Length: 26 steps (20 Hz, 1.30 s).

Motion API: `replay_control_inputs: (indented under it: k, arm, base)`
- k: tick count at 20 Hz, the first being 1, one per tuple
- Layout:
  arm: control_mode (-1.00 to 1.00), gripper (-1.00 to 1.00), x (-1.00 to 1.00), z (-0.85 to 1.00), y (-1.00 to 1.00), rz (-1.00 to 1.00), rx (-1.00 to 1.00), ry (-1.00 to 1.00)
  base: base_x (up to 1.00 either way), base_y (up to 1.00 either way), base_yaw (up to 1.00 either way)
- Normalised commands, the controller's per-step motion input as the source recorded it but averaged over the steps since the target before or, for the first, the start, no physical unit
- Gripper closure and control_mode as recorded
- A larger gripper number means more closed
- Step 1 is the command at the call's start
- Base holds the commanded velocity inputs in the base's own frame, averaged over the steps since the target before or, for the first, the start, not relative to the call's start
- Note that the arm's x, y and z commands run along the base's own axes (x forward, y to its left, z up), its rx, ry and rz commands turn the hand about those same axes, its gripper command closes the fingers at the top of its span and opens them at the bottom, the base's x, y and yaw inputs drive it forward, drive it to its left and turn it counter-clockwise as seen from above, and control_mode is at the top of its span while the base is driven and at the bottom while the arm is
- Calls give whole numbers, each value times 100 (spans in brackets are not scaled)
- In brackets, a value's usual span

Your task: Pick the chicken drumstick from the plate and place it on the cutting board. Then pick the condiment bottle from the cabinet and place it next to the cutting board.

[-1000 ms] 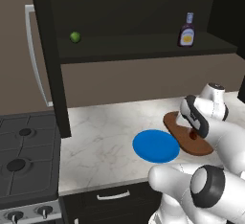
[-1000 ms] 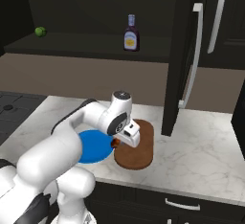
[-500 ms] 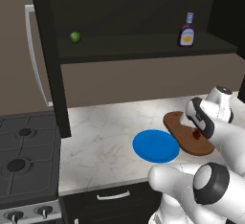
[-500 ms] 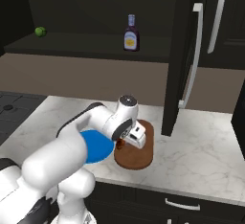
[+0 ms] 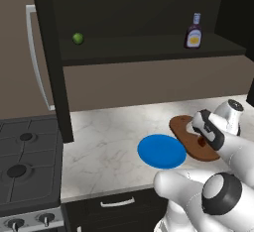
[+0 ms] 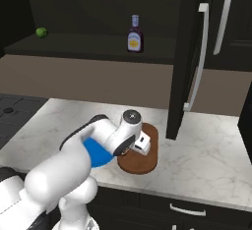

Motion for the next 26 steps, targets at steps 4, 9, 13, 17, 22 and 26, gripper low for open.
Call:
replay_control_inputs:
  k: [4, 9, 13, 17, 22, 26]
  arm:
    - [-100, 100, 15, -12, -3, 2, 0, -9]
    - [-100, 100, 19, -9, -11, 1, 0, -4]
    - [-100, 100, 23, -8, -18, 0, 0, 0]
    - [-100, 100, 21, -7, -20, 0, 0, 0]
    - [-100, 100, 15, -9, -13, 0, 0, 0]
    - [-100, 100, 2, -17, -1, 1, 0, -2]
  base:
    - [0, 0, 0]
    - [0, 0, 0]
    - [0, 0, 0]
    - [0, 0, 0]
    - [0, 0, 0]
    - [0, 0, 0]
